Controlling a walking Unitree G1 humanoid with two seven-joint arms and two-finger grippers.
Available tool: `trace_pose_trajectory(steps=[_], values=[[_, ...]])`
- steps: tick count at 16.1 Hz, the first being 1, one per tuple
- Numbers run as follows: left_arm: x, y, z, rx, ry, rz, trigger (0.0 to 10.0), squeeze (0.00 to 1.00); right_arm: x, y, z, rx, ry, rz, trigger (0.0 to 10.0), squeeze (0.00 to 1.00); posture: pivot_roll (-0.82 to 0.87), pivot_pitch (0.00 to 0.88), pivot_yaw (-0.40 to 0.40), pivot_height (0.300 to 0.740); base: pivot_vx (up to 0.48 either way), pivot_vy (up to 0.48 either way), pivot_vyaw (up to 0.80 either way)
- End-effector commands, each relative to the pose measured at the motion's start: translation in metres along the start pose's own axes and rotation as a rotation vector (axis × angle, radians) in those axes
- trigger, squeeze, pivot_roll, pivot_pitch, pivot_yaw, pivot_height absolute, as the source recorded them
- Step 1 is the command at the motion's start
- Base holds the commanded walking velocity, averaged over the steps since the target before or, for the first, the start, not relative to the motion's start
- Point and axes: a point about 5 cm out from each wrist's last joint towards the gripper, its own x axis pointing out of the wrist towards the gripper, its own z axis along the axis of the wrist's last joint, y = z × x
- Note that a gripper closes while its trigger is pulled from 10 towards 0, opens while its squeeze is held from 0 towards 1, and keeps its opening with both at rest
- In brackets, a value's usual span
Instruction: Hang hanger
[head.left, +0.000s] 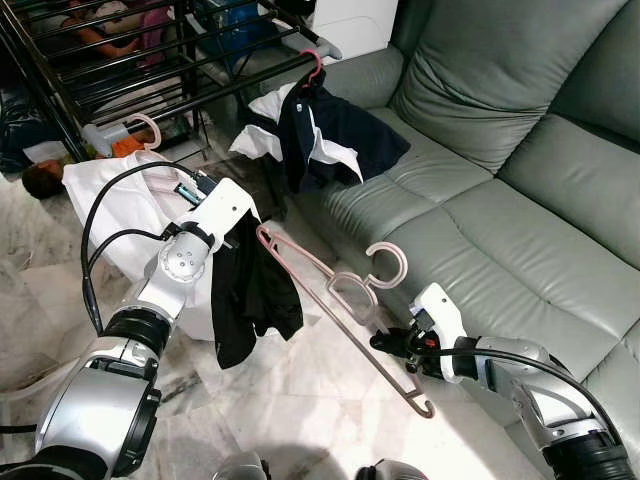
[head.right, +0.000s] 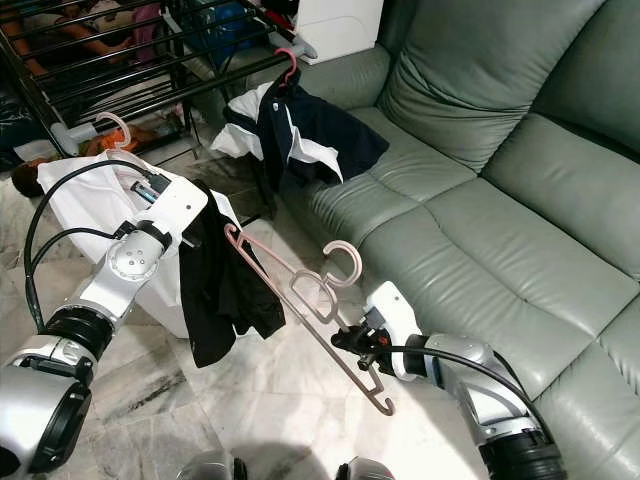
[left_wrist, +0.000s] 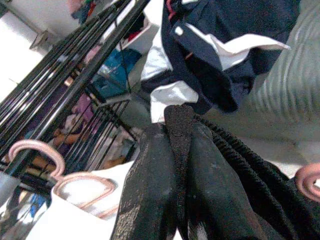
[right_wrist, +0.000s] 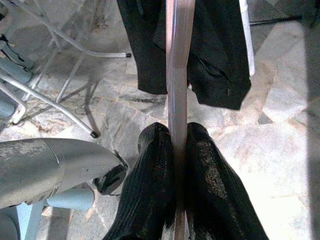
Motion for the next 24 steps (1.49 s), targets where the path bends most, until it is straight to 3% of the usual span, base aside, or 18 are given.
trace_pose_trajectory(steps=[1,6,14,24], values=[[0.003,0.007,0.014,-0.002,-0.069,0.002,10.0,0.0,-0.002,-0.005,0.0,0.005,0.0,-0.033,10.0,0.0,-0.07,0.0,0.037,0.74,0.0,0.0,0.0],[0.002,0.001,0.025,-0.01,-0.147,-0.044,10.0,0.0,0.005,-0.008,0.001,0.005,0.009,-0.039,10.0,0.0,-0.06,0.0,0.033,0.74,0.0,0.0,0.0],[0.0,-0.001,0.004,0.023,-0.032,0.025,10.0,0.0,-0.005,0.001,0.004,-0.044,0.012,0.022,10.0,0.0,-0.07,0.0,0.037,0.74,0.0,0.0,0.0],[-0.004,-0.012,0.011,-0.011,-0.08,0.005,10.0,0.0,0.013,-0.009,0.007,-0.044,0.031,-0.018,10.0,0.0,-0.06,0.0,0.024,0.74,0.0,0.0,0.0]])
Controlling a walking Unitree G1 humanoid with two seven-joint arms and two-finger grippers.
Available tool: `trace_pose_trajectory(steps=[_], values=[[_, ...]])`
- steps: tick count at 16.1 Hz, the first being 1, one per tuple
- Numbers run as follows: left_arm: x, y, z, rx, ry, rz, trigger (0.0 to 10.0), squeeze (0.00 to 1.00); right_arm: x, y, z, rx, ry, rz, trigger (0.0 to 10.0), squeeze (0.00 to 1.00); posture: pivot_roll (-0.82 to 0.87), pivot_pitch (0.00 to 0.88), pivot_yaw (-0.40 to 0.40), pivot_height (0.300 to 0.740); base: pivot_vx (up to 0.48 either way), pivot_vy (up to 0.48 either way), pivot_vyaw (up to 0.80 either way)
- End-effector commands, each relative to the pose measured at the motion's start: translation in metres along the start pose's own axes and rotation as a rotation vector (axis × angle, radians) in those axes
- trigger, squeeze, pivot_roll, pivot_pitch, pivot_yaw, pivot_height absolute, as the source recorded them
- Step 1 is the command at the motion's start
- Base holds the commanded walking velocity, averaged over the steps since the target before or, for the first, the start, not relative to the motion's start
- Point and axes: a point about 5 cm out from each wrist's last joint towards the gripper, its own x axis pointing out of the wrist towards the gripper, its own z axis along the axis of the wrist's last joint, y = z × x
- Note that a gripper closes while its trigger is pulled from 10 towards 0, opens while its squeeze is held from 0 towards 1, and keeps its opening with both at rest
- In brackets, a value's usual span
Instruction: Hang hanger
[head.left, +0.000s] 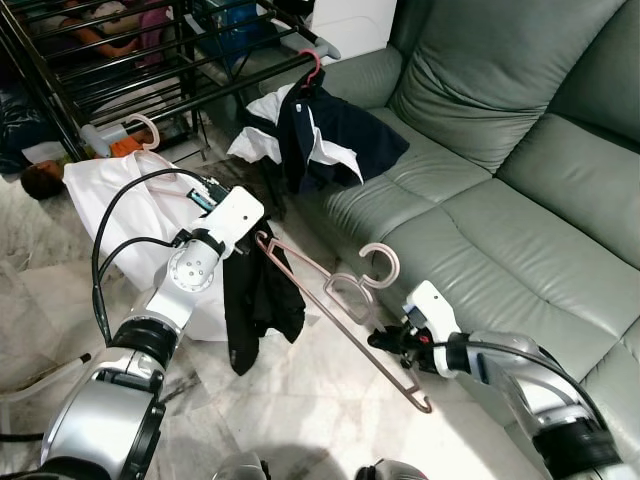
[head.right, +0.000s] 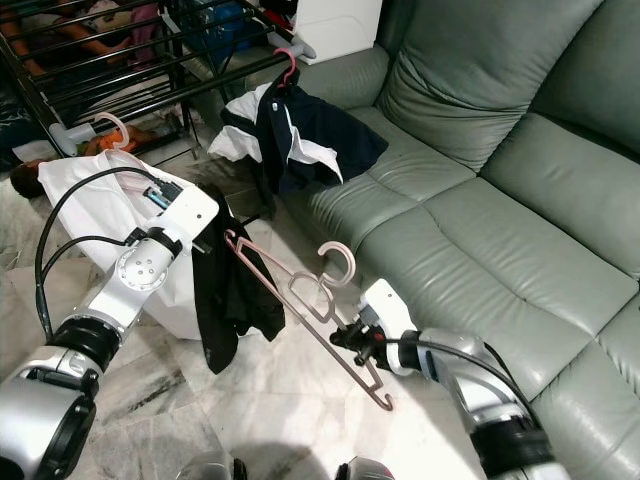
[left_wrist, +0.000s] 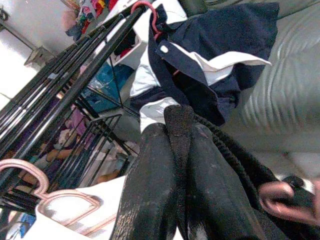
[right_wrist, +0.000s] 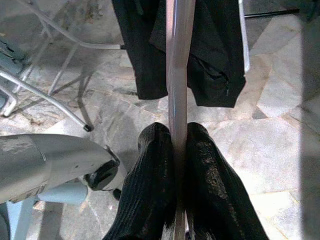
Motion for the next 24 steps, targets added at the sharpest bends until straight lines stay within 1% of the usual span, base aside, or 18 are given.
trace_pose_trajectory(steps=[1,5,6,8,10,11,12,13,14,16,17,18,19,20,21,22,23,24], values=[[0.001,0.005,0.007,-0.014,-0.031,0.022,10.0,0.0,0.003,-0.003,0.004,-0.015,-0.007,-0.016,10.0,0.0,-0.06,0.0,0.023,0.74,0.0,0.0,0.0],[-0.001,0.0,0.023,-0.039,-0.125,-0.024,10.0,0.0,0.01,-0.012,0.007,0.026,-0.022,-0.063,10.0,0.0,-0.06,0.0,0.017,0.74,0.0,0.0,0.0],[-0.003,-0.005,0.034,-0.048,-0.189,-0.054,10.0,0.0,0.013,-0.015,0.008,0.049,-0.027,-0.083,10.0,0.0,-0.06,0.0,0.016,0.74,0.0,0.0,0.0],[-0.008,-0.012,0.051,-0.082,-0.277,-0.108,10.0,0.0,0.018,-0.021,0.009,0.1,-0.037,-0.118,10.0,0.0,-0.05,0.0,0.009,0.74,0.0,0.0,0.0],[-0.012,-0.014,0.061,-0.075,-0.325,-0.137,10.0,0.0,0.019,-0.032,0.011,0.161,-0.058,-0.203,10.0,0.0,-0.05,0.0,0.007,0.74,0.0,0.0,0.0],[-0.016,-0.014,0.066,-0.074,-0.347,-0.152,10.0,0.0,0.015,-0.045,0.012,0.23,-0.097,-0.308,10.0,0.0,-0.05,0.0,0.005,0.74,0.0,0.0,0.0],[-0.018,-0.014,0.068,-0.078,-0.359,-0.161,10.0,0.0,0.012,-0.051,0.013,0.257,-0.122,-0.354,10.0,0.0,-0.05,0.0,0.005,0.74,0.0,0.0,0.0],[-0.022,-0.017,0.071,-0.108,-0.376,-0.2,10.0,0.0,0.002,-0.066,0.019,0.339,-0.205,-0.481,10.0,0.0,-0.05,0.0,0.005,0.74,0.0,0.0,0.0],[-0.027,-0.022,0.071,-0.126,-0.387,-0.238,10.0,0.0,-0.007,-0.076,0.025,0.401,-0.28,-0.561,10.0,0.0,-0.05,0.0,0.007,0.74,0.0,0.0,0.0],[-0.036,-0.036,0.068,-0.172,-0.401,-0.336,10.0,0.0,-0.023,-0.091,0.042,0.54,-0.451,-0.656,10.0,0.0,-0.05,0.0,0.011,0.74,0.0,0.0,0.0],[-0.04,-0.042,0.071,-0.193,-0.419,-0.38,10.0,0.0,-0.027,-0.096,0.049,0.6,-0.514,-0.683,10.0,0.0,-0.05,0.0,0.011,0.74,0.0,0.0,0.0],[-0.047,-0.057,0.08,-0.254,-0.456,-0.472,10.0,0.0,-0.035,-0.104,0.062,0.727,-0.644,-0.721,10.0,0.0,-0.06,0.0,0.012,0.74,0.0,0.0,0.0],[-0.049,-0.063,0.082,-0.275,-0.461,-0.514,10.0,0.0,-0.037,-0.107,0.069,0.768,-0.697,-0.73,10.0,0.0,-0.06,0.0,0.012,0.74,0.0,0.0,0.0],[-0.052,-0.07,0.085,-0.278,-0.461,-0.556,10.0,0.0,-0.038,-0.109,0.082,0.82,-0.775,-0.72,10.0,0.0,-0.05,0.0,0.012,0.74,0.0,0.0,0.0],[-0.054,-0.077,0.084,-0.277,-0.452,-0.6,10.0,0.0,-0.037,-0.108,0.092,0.849,-0.825,-0.7,10.0,0.0,-0.05,0.0,0.012,0.74,0.0,0.0,0.0],[-0.058,-0.091,0.081,-0.253,-0.436,-0.679,10.0,0.0,-0.031,-0.102,0.12,0.892,-0.927,-0.614,10.0,0.0,-0.06,0.0,0.012,0.74,0.0,0.0,0.0],[-0.058,-0.095,0.079,-0.241,-0.434,-0.691,10.0,0.0,-0.027,-0.097,0.132,0.894,-0.96,-0.567,10.0,0.0,-0.06,0.0,0.012,0.74,0.0,0.0,0.0],[-0.06,-0.099,0.078,-0.23,-0.432,-0.71,10.0,0.0,-0.023,-0.088,0.147,0.883,-1.002,-0.479,10.0,0.0,-0.06,0.0,0.012,0.74,0.0,0.0,0.0]])
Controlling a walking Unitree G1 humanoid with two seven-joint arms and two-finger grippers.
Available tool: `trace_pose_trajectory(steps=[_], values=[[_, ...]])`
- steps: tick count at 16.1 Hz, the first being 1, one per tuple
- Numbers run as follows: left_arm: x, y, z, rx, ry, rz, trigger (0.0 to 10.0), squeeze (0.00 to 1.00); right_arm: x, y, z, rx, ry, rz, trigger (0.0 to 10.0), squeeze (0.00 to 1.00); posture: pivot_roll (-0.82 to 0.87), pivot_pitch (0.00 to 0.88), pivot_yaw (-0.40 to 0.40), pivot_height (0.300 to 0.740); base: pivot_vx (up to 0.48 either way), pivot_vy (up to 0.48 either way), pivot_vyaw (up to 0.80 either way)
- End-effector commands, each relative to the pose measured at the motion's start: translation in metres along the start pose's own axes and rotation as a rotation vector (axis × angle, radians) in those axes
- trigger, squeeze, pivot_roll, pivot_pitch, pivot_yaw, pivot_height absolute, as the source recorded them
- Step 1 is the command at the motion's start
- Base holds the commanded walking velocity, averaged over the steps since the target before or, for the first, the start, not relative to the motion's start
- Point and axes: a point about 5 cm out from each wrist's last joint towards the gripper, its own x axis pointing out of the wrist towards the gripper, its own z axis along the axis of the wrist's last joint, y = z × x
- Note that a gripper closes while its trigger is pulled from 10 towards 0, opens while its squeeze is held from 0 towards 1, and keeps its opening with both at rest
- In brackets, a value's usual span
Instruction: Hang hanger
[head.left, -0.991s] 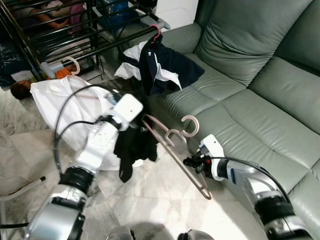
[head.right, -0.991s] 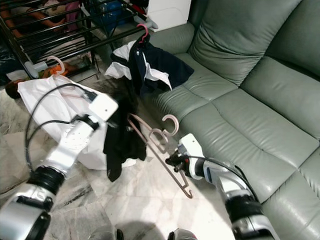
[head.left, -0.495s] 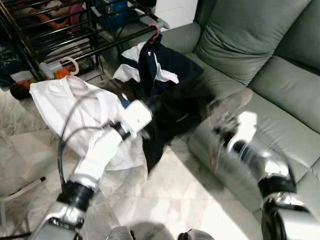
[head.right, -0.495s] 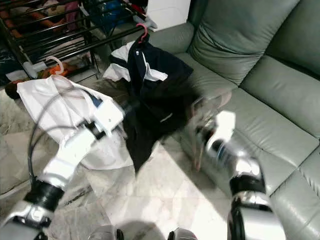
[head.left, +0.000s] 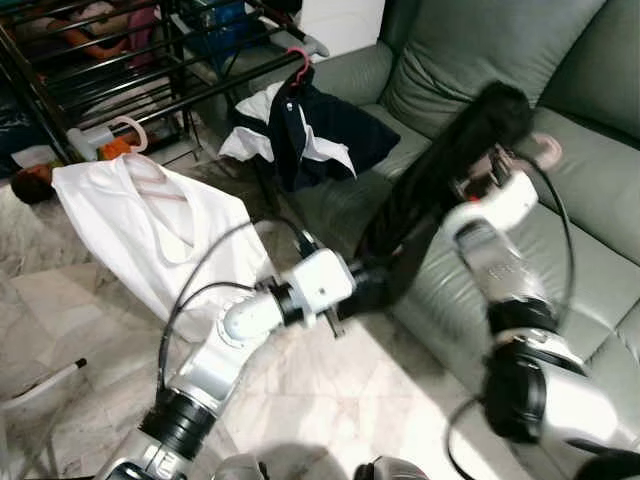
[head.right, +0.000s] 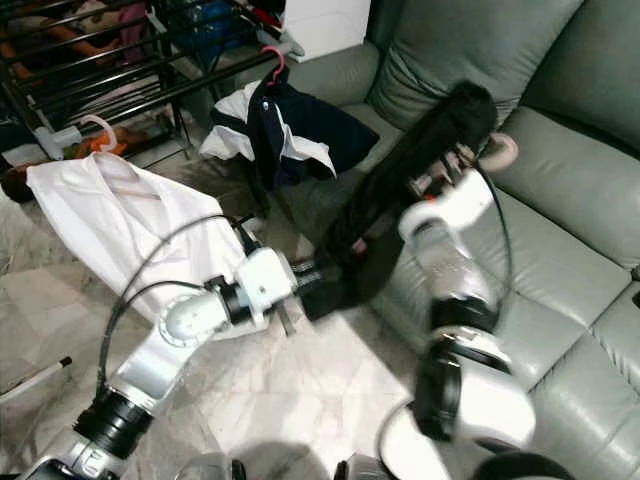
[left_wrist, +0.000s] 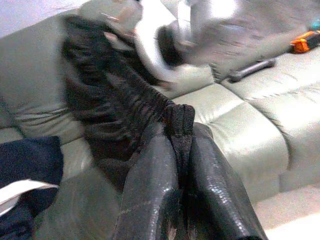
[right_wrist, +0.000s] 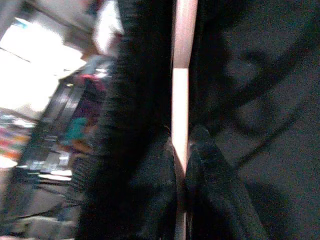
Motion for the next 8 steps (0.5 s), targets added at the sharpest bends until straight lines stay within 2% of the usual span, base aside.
trace_pose_trajectory(steps=[1,2,3,4,5,6,7,8], values=[[-0.006,-0.006,-0.01,0.008,0.047,-0.035,10.0,0.0,0.005,0.03,0.021,0.0,-0.086,0.126,10.0,0.0,-0.06,0.0,0.012,0.74,0.0,0.0,0.0],[-0.008,-0.009,-0.015,-0.006,0.066,-0.04,10.0,0.0,0.006,0.047,0.017,-0.046,-0.08,0.209,10.0,0.0,-0.06,0.0,0.012,0.74,0.0,0.0,0.0],[-0.012,-0.011,-0.023,-0.025,0.1,-0.044,10.0,0.0,0.006,0.057,0.015,-0.268,-0.114,0.24,10.0,0.0,-0.05,0.0,0.009,0.74,0.0,0.0,0.0],[-0.013,-0.012,-0.025,-0.039,0.112,-0.05,10.0,0.0,0.006,0.058,0.015,-0.34,-0.128,0.243,10.0,0.0,-0.05,0.0,0.008,0.74,0.0,0.0,0.0],[-0.015,-0.011,-0.029,-0.072,0.126,-0.036,10.0,1.0,0.004,0.062,0.011,-0.481,-0.139,0.268,10.0,0.0,-0.05,0.0,0.006,0.74,0.0,0.0,0.0],[-0.017,-0.012,-0.034,-0.085,0.142,-0.022,10.0,1.0,-0.002,0.065,0.002,-0.631,-0.13,0.333,10.0,0.0,-0.05,0.0,0.005,0.74,0.0,0.0,0.0],[-0.017,-0.012,-0.035,-0.081,0.144,-0.018,10.0,1.0,-0.003,0.065,0.001,-0.651,-0.126,0.345,10.0,0.0,-0.05,0.0,0.005,0.74,0.0,0.0,0.0],[-0.019,-0.012,-0.038,-0.069,0.156,-0.018,10.0,1.0,-0.01,0.064,-0.006,-0.755,-0.123,0.383,10.0,0.0,-0.05,0.0,0.006,0.74,0.0,0.0,0.0]])
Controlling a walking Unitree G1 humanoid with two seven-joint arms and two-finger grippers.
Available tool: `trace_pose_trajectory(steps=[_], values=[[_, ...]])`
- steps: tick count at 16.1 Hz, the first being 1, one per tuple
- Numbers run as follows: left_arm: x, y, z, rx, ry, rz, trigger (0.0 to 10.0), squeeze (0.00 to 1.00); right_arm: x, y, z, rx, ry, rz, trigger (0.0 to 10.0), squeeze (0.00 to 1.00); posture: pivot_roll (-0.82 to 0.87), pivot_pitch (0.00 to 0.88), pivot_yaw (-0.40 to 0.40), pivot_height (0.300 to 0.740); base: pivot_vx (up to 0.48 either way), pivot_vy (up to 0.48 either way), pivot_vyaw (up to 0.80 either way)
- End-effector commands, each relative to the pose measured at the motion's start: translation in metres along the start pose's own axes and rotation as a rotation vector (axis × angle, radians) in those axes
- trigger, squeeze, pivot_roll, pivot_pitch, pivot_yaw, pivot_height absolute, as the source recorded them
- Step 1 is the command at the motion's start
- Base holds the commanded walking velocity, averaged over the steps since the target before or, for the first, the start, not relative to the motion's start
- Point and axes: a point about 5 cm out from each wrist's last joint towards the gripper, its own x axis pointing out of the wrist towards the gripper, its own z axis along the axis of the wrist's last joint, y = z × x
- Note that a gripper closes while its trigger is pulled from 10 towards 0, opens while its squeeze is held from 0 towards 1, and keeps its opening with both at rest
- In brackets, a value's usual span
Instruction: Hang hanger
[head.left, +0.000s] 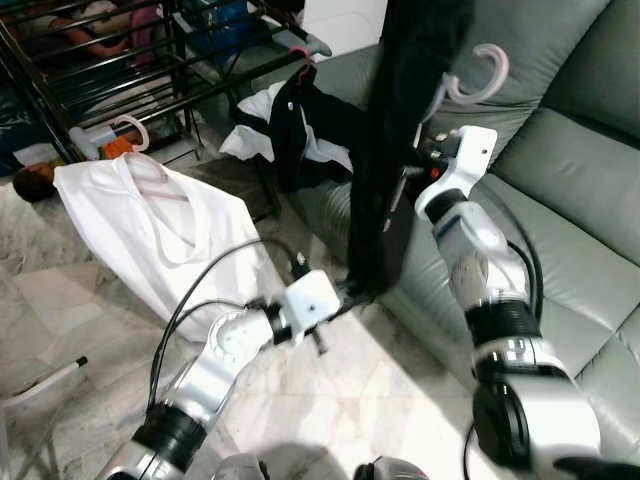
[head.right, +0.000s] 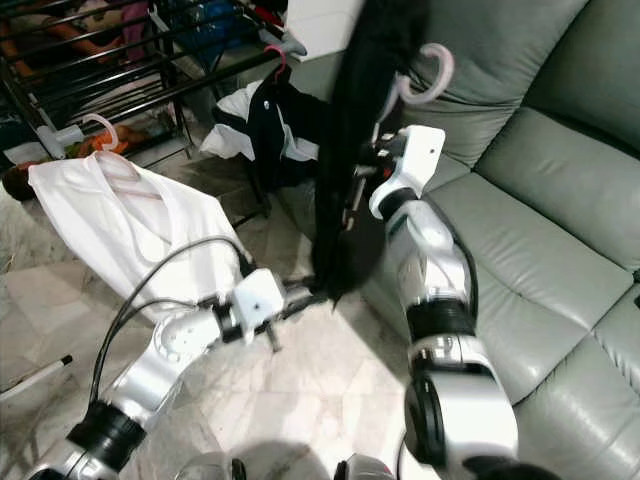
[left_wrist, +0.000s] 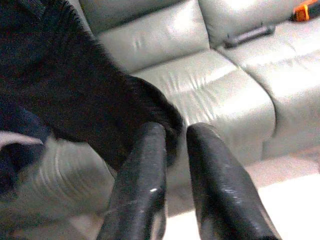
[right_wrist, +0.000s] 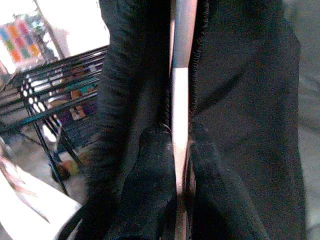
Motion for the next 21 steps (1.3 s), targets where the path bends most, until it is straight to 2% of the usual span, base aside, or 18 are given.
trace_pose_trajectory(steps=[1,2,3,4,6,7,10,12,13,14,16,17,19,21], values=[[-0.002,0.0,-0.003,0.026,0.018,-0.008,10.0,1.0,-0.002,0.008,0.011,-0.108,-0.072,0.061,10.0,0.0,-0.06,0.0,0.009,0.74,0.0,0.0,0.0],[-0.003,0.0,-0.004,0.029,0.019,-0.008,10.0,1.0,-0.004,0.008,0.011,-0.125,-0.077,0.066,10.0,0.0,-0.06,0.0,0.01,0.74,0.0,0.0,0.0],[-0.006,0.006,-0.005,0.057,0.026,0.031,10.0,1.0,-0.015,0.007,0.003,-0.235,-0.077,0.089,10.0,0.0,-0.06,0.0,0.015,0.74,0.0,0.0,0.0],[-0.008,0.008,-0.006,0.063,0.028,0.049,10.0,1.0,-0.021,0.006,0.0,-0.269,-0.081,0.106,10.0,0.0,-0.06,0.0,0.017,0.74,0.0,0.0,0.0],[-0.019,0.031,-0.004,0.086,0.012,0.217,10.0,1.0,-0.043,0.004,-0.018,-0.368,-0.01,0.187,10.0,0.0,-0.06,0.0,0.019,0.74,0.0,0.0,0.0],[-0.024,0.04,-0.002,0.075,0.001,0.266,10.0,1.0,-0.05,0.003,-0.025,-0.411,0.029,0.217,10.0,0.0,-0.05,0.0,0.017,0.74,0.0,0.0,0.0],[-0.039,0.062,0.002,0.107,-0.013,0.388,10.0,1.0,-0.081,-0.002,-0.048,-0.456,0.139,0.317,10.0,0.0,-0.05,0.0,0.014,0.74,0.0,0.0,0.0],[-0.045,0.067,0.004,0.14,-0.013,0.419,10.0,1.0,-0.097,-0.004,-0.058,-0.533,0.198,0.38,10.0,0.0,-0.05,0.0,0.016,0.74,0.0,0.0,0.0],[-0.046,0.069,0.005,0.147,-0.02,0.431,10.0,1.0,-0.101,-0.004,-0.06,-0.535,0.212,0.395,10.0,0.0,-0.05,0.0,0.016,0.74,0.0,0.0,0.0],[-0.051,0.076,0.011,0.184,-0.042,0.458,10.0,1.0,-0.112,-0.005,-0.066,-0.538,0.266,0.446,10.0,0.0,-0.05,0.0,0.018,0.74,0.0,0.0,0.0],[-0.058,0.084,0.019,0.265,-0.054,0.457,10.0,1.0,-0.127,-0.01,-0.071,-0.534,0.342,0.506,10.0,0.0,-0.05,0.0,0.018,0.74,0.0,0.0,0.0],[-0.063,0.085,0.02,0.328,-0.045,0.421,10.0,1.0,-0.135,-0.014,-0.074,-0.543,0.389,0.542,10.0,0.0,-0.04,0.0,0.019,0.74,0.0,0.0,0.0],[-0.068,0.083,0.018,0.384,-0.028,0.362,10.0,1.0,-0.143,-0.018,-0.077,-0.554,0.436,0.584,10.0,0.0,-0.04,0.0,0.02,0.74,0.0,0.0,0.0],[-0.078,0.075,0.01,0.463,0.017,0.209,10.0,1.0,-0.15,-0.022,-0.078,-0.569,0.498,0.645,10.0,0.0,-0.04,0.0,0.021,0.74,0.0,0.0,0.0]])
